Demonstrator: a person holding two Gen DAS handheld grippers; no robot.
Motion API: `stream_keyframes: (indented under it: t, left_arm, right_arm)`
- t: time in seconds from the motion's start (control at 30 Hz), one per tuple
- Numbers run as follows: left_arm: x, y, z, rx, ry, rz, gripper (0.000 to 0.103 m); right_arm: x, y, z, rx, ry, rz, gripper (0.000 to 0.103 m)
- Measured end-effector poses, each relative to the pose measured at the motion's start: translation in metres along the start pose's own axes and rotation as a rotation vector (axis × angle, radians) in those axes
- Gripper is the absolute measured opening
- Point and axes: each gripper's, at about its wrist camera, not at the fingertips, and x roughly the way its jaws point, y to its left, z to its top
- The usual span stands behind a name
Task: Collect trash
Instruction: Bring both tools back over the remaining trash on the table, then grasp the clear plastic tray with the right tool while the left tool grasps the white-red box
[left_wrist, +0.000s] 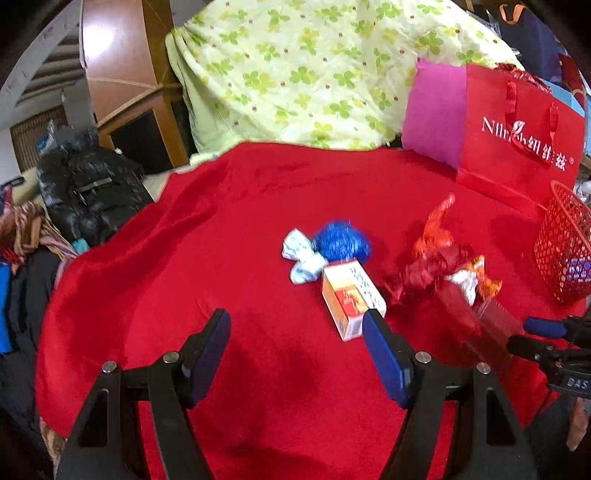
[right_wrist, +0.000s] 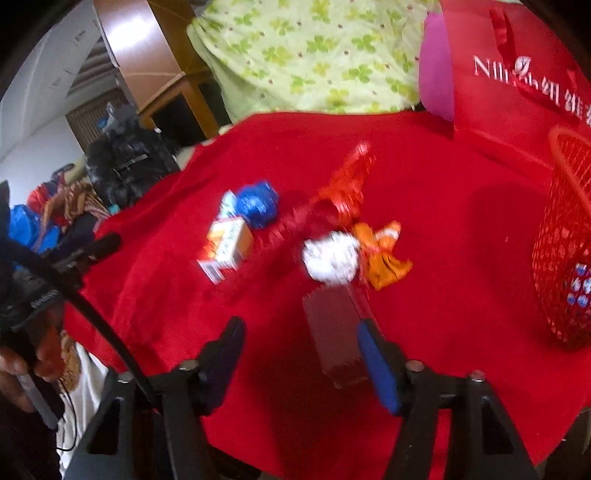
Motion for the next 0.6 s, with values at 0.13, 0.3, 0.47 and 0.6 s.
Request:
stream_keyframes:
  t: [0.13,0.3,0.47,0.6]
  left_arm:
    - [0.025,0.005,-0.011,-0.028,0.070,-0.041,0.074]
    - [0.050,0.006,-0.013,-0.097,0.149,-0.162,0.074]
    - [0.071,-0.005,0.000,-0.112,0.165,-0.209,0.074]
    - [0.098,-0.018,0.013,-0.108,0.206,-0.223,0.074]
  right_arm:
    - [0.016,-0.007,-0.007,-0.010,0.013,-0.040,0.055]
    - [0.017,-0.001,-0.006,-0.079,-0.029,-0.090,0.051]
    - [0.000,-0.010,-0.001,-0.069,-0.091,-0.048,0.050]
    - [0.002,-0.023,-0.004,-0.020,-0.069,-0.003,0.057]
